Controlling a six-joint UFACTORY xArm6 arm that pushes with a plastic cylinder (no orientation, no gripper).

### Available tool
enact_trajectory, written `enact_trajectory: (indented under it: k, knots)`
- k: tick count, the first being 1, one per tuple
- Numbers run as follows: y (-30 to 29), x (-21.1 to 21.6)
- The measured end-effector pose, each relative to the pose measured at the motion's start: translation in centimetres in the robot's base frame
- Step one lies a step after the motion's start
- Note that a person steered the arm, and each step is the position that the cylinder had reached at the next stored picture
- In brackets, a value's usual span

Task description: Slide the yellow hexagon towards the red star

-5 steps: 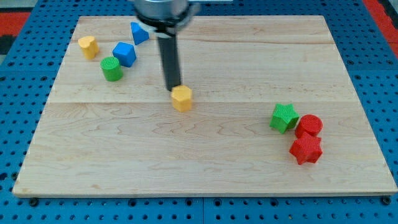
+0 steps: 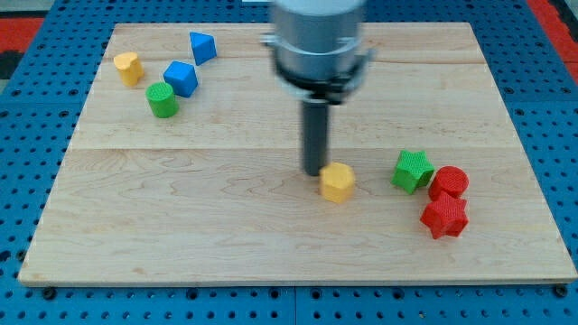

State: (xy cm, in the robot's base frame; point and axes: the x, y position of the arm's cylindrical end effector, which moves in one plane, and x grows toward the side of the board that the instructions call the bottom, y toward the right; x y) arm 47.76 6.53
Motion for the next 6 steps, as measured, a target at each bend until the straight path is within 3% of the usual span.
enact_trajectory:
  k: [1,2,3,4,5,6]
  knots:
    - [4.1,0.7]
    - [-2.9,0.3]
    - [-1.7,3.6]
    - [4.6,5.7]
    - [4.6,5.9]
    - [-3.4,4.6]
